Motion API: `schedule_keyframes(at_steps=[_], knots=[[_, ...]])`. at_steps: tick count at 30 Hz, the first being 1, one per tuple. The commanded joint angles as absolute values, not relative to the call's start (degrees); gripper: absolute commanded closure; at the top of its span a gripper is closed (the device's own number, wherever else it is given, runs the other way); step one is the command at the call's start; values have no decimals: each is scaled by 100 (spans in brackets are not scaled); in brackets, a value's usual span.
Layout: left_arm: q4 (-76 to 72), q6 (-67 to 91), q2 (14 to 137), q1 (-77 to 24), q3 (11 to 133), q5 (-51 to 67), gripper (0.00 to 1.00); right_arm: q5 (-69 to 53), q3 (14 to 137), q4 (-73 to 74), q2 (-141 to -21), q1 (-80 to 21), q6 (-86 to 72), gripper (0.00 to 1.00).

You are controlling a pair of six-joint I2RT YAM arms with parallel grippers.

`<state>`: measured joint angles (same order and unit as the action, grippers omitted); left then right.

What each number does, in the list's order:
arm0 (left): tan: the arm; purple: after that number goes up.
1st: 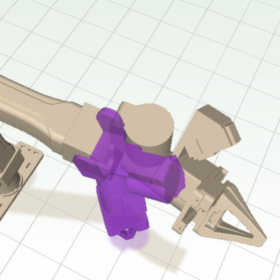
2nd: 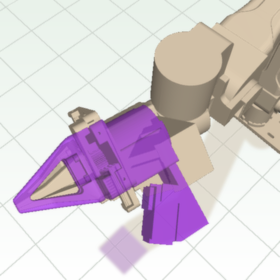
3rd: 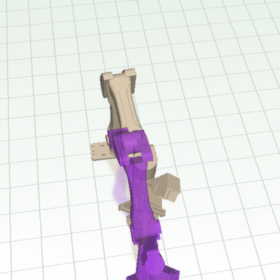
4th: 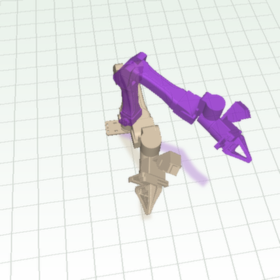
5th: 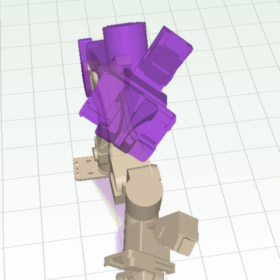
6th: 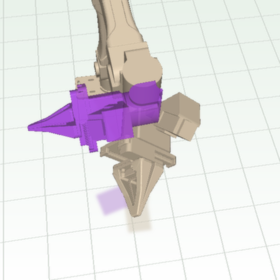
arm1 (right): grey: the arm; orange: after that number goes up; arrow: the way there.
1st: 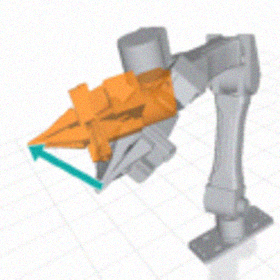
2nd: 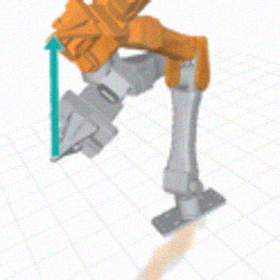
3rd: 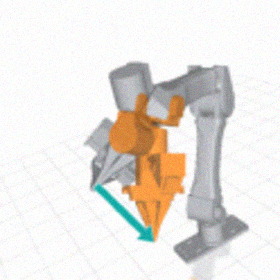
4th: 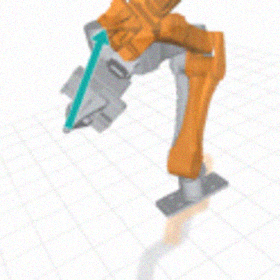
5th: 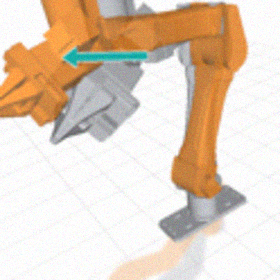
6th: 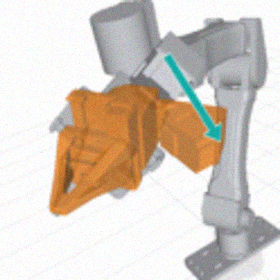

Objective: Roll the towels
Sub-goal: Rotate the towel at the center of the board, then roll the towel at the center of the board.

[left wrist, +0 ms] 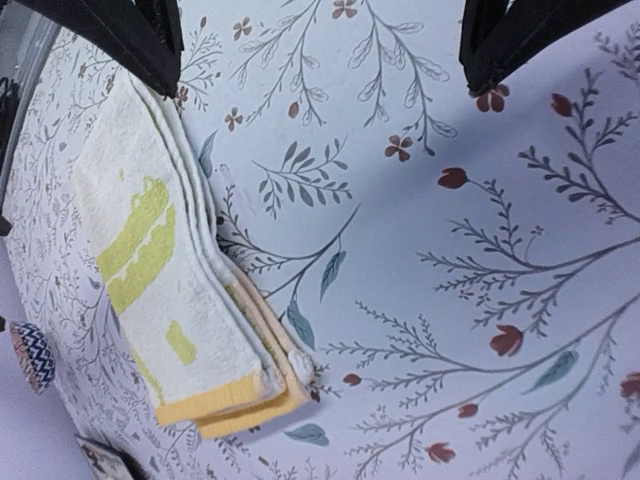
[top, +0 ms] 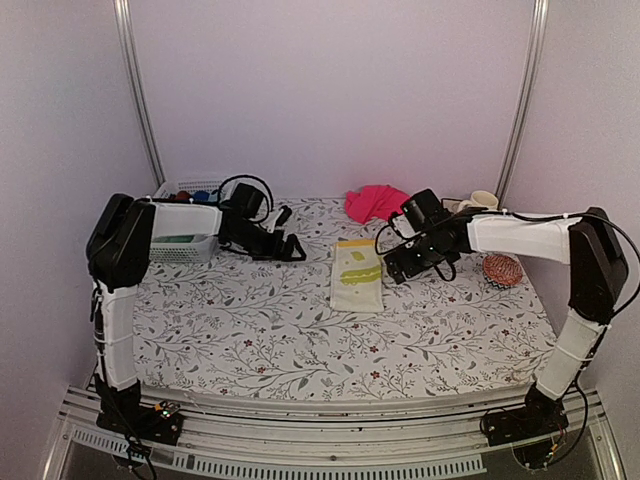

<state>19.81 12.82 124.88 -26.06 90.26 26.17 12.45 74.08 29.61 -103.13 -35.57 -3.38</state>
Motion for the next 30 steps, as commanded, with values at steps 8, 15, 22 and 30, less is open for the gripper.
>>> schedule_keyframes(at_steps=[8,15,22,30], knots=[[-83,-773,10776,-2571,7170,2772,3,-858,4424,-836,-7988,-3630,4001,1],[-1712,-2186,10271,-3227,6542,-726,3,-589,4741,-736,-8347,-3634,3958,1],[-1339,-2150,10390,-3090,6876,-509,4,-734,4505,-707,-7999,-3630,4036,1],[-2664,-2580,10181,-3413,5754,966,3,-832,4631,-576,-8299,-3627,3991,1]])
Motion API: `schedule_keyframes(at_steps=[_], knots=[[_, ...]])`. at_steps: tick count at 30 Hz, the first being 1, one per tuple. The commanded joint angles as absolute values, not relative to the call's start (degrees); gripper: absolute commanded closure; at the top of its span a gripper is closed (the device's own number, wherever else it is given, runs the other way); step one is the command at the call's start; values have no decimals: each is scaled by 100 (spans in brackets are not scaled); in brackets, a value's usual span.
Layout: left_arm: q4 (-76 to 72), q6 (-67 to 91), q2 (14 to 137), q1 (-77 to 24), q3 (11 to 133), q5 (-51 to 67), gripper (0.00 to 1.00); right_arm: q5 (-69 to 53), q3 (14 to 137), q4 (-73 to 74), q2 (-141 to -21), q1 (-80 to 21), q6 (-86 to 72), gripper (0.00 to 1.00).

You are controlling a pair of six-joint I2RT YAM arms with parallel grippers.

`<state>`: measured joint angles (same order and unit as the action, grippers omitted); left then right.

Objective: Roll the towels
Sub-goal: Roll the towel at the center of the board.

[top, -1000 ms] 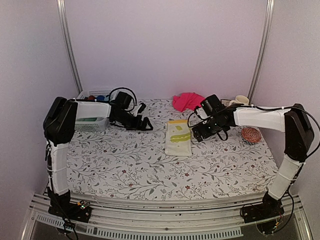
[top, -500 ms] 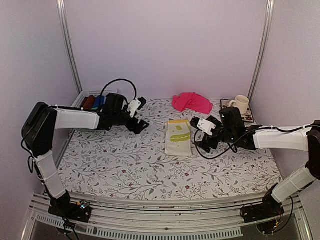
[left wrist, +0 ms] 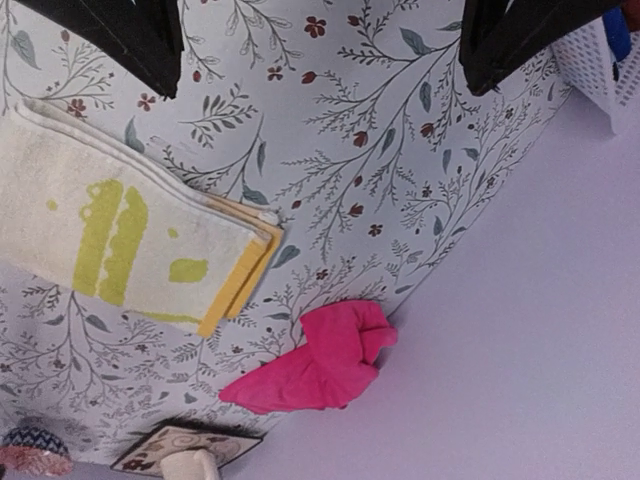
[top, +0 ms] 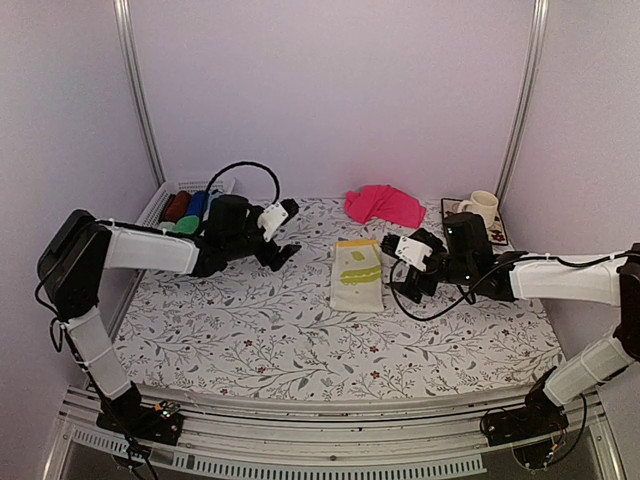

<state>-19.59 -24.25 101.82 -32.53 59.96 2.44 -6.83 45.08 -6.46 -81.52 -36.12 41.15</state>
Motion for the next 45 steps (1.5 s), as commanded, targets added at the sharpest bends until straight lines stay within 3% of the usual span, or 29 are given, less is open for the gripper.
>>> schedule_keyframes(at_steps=[1,6,25,34,42,45], knots=[[-2708,-2605,10225,-3461,5729,1082,3,-846,4708,-491,-8340,-3627,3916,1],[-1508,-3380,10528,-3838,6086,1901,11,-1059,4740,-212,-8370,-3630,4020,1],[-1965,-5517,10954,-4885,5377,1156,17,-619,4753,-302,-8361,-3634,3513,1],[-1909,-5593,11759,-4974,5910,357,33,-570,4785,-113,-8198,-3630,3225,1],[-1732,-5663,12033,-5056,6118,207,42,-571,4806,29,-8023,-3630,3036,1],[-1753,-5747,11969,-5054,6000,252,52,-569,4788,27,-8035,-3630,2998,1]])
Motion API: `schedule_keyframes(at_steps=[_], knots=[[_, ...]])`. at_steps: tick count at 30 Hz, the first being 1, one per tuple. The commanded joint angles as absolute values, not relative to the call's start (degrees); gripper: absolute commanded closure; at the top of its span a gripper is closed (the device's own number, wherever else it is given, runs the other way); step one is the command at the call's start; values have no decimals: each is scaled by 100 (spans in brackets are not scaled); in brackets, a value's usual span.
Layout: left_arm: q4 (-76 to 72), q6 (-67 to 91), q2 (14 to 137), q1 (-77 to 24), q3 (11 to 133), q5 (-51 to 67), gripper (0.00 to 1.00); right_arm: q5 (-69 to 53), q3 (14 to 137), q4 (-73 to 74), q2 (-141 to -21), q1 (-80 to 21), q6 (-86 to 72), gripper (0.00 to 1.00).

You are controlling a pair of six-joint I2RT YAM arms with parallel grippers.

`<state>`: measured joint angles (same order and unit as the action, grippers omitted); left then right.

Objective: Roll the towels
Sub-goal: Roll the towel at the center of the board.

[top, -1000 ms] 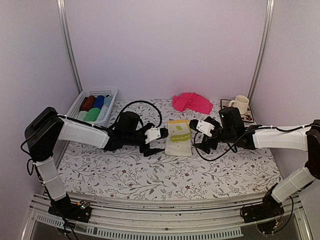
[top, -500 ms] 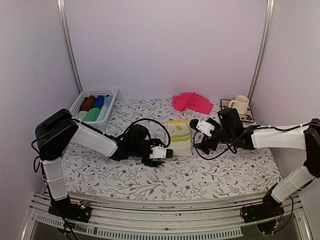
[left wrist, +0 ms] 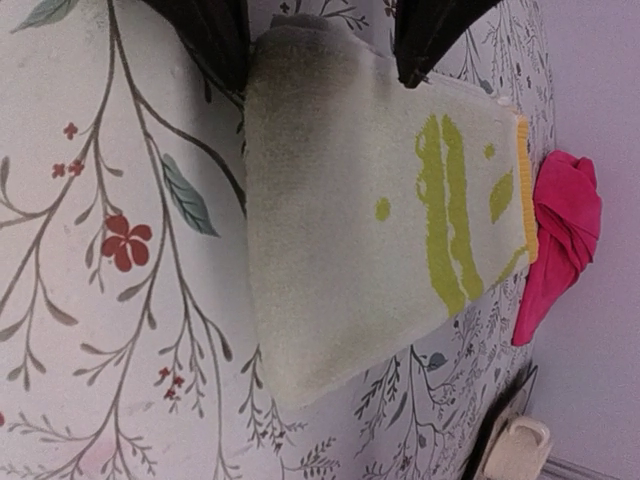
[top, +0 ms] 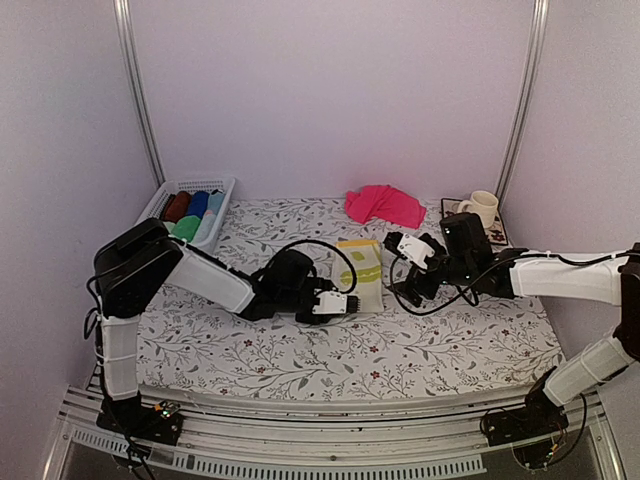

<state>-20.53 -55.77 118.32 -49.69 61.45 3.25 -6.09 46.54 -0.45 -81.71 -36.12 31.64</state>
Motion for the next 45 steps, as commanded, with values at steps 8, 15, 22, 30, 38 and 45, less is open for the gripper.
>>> schedule_keyframes(at_steps=[8,15,22,30,38,45], knots=[[-1446,-5732,12031,-5045,6174,461,100,-590,4418,-550,-8066,-3638,3494,1],[-1222,-5400,11843,-5036,6152,859,100,-1273,3974,-1116,-8261,-3638,4843,1],[-662,-4797,11530,-4977,6216,1477,100,-1861,3842,-1342,-8604,-3641,5764,0],[-224,-4086,11387,-4735,6367,1963,100,-2586,3923,-1094,-8907,-3717,6098,3],[78,-3607,11349,-4528,6605,2384,100,-2527,3979,-1358,-9298,-3939,6099,6],[185,-3421,11325,-4342,6691,2720,100,-1651,4237,-1783,-9916,-4080,5746,14]])
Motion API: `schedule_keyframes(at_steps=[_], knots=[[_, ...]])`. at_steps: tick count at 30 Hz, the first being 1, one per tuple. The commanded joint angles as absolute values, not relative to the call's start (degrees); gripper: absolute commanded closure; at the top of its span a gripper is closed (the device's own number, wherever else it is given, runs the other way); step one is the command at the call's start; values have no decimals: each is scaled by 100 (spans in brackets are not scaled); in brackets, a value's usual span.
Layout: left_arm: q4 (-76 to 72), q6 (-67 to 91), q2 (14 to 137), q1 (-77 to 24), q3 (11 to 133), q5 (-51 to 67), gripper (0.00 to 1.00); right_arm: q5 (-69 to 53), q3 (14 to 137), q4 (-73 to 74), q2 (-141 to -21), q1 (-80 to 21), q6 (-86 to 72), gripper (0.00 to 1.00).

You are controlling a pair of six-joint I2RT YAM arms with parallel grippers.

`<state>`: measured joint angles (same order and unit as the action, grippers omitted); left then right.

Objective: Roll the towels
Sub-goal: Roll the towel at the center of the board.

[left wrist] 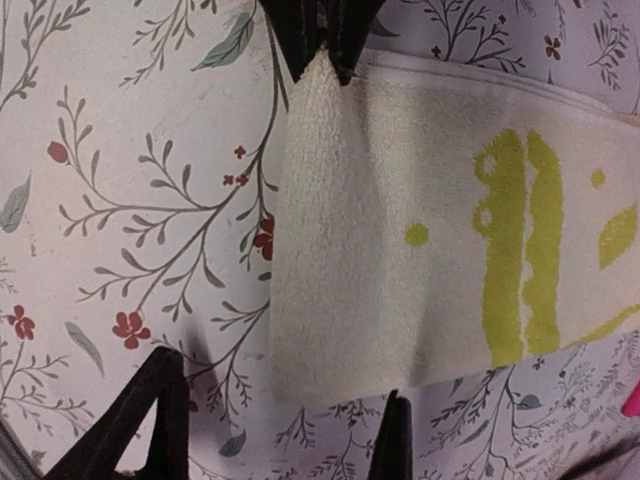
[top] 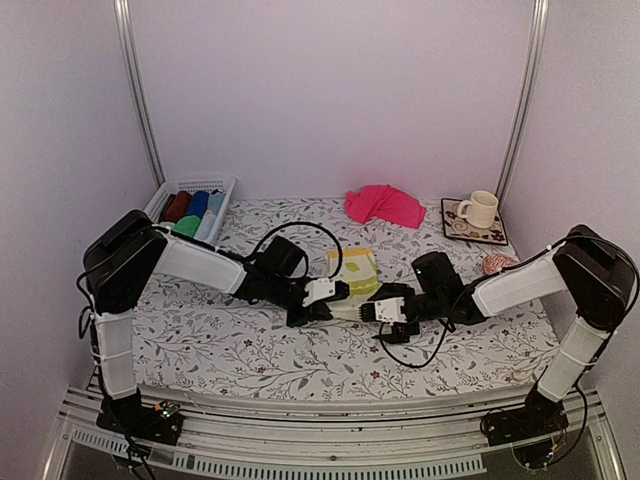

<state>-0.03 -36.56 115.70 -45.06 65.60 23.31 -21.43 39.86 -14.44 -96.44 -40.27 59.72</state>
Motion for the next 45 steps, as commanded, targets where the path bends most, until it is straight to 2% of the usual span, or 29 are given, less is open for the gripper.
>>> schedule_keyframes(at_steps=[1,12,18,25,28,45], knots=[[203,-3393,11324,-4329,6715,2770,100,-1619,4276,-1784,-9948,-4081,5712,14],[272,-3112,11407,-4149,6830,3105,100,-1189,4228,-1944,-10098,-4236,5626,29],[256,-3060,11420,-4127,6812,3129,100,-1028,4119,-2042,-10056,-4341,5611,54],[298,-3052,11436,-4131,6814,3083,100,-848,4206,-1882,-9992,-4361,5312,94],[318,-3051,11390,-4131,6775,3019,100,-860,4371,-1528,-9999,-4364,5105,97],[837,-2635,10992,-4395,6528,3191,100,-1652,5418,903,-10092,-4357,3468,98]])
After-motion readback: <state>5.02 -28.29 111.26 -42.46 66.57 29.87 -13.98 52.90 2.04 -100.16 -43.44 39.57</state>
